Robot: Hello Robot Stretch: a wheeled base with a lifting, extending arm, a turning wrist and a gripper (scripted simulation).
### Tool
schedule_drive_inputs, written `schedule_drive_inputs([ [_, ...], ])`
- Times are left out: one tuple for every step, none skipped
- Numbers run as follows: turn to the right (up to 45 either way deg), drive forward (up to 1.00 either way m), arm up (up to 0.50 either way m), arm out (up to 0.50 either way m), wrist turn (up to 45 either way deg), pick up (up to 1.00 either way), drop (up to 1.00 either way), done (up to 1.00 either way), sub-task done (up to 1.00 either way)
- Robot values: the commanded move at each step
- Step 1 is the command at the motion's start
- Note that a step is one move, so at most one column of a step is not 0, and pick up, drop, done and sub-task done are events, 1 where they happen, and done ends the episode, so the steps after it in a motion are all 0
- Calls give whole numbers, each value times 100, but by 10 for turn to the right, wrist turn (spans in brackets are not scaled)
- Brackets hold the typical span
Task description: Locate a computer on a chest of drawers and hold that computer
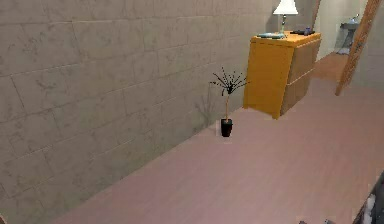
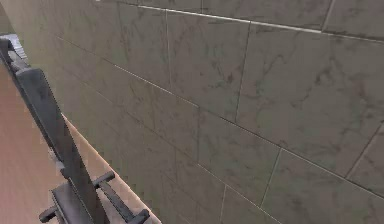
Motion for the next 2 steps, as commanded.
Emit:
schedule_drive_inputs([
  [-90,0,0,0,0,0,0,0,0],
  [0,75,0,0,0,0,0,0,0],
])
